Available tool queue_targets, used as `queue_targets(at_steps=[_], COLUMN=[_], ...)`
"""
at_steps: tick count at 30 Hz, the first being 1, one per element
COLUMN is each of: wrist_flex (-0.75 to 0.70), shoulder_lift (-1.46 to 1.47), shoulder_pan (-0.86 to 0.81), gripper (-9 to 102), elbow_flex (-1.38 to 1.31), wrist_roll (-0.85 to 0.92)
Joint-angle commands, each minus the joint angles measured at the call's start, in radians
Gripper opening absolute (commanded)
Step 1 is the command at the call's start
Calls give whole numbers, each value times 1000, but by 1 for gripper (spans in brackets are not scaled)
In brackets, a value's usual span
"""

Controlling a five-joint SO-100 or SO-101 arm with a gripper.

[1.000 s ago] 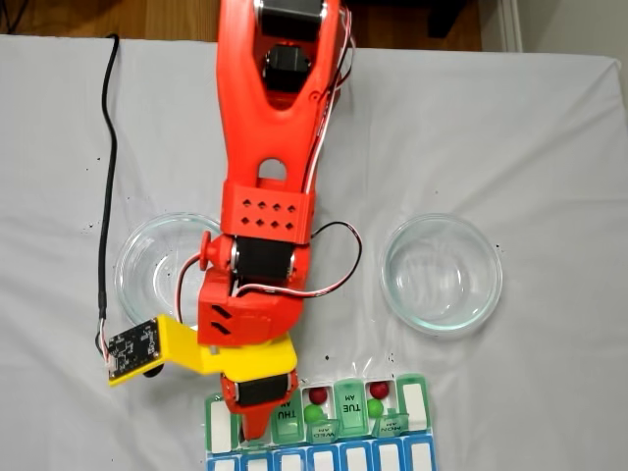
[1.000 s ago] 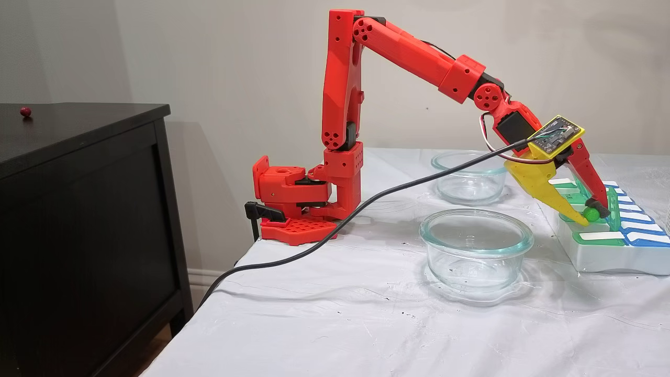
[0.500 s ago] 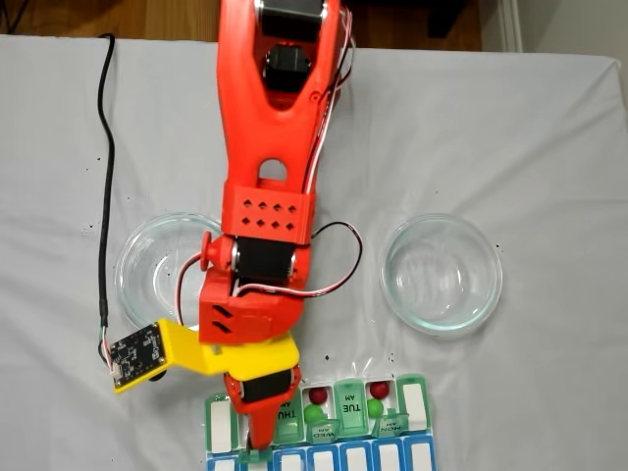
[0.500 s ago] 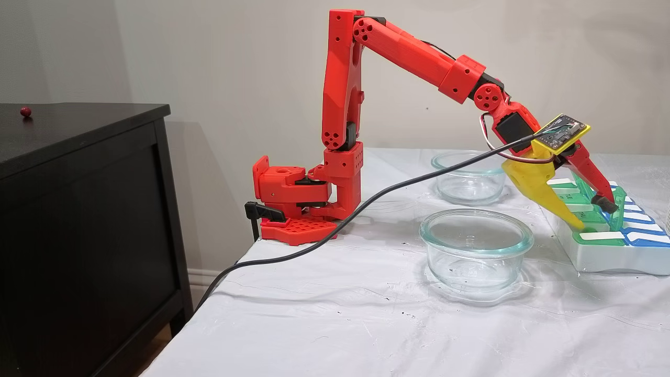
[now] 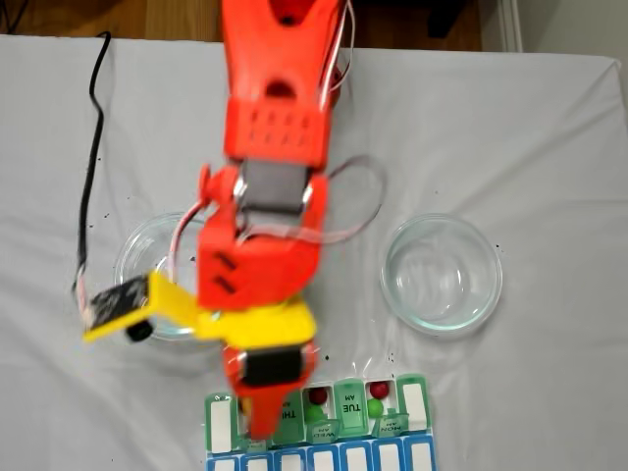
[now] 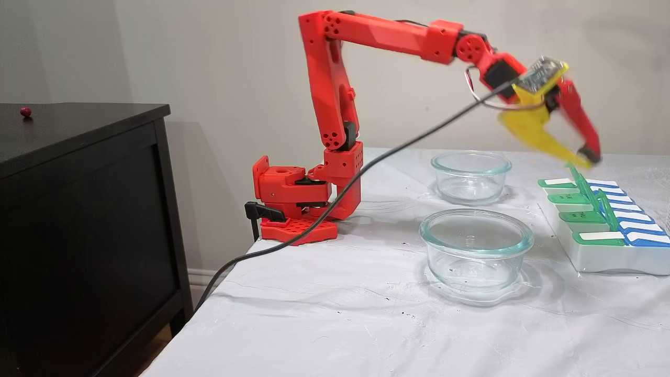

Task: Sort medicines into box.

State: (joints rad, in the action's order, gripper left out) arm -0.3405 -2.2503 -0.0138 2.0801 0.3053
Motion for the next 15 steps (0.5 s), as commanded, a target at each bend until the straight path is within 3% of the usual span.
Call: queue_targets(at_steps=[1,7,15], wrist_flex=[101,193,276], shoulder_lift=[-121,-23,124], shoulder_pan=[129,262,295], gripper=[0,0,0], elbow_flex=[-14,8,26], wrist_roll=[-26,-104,-146])
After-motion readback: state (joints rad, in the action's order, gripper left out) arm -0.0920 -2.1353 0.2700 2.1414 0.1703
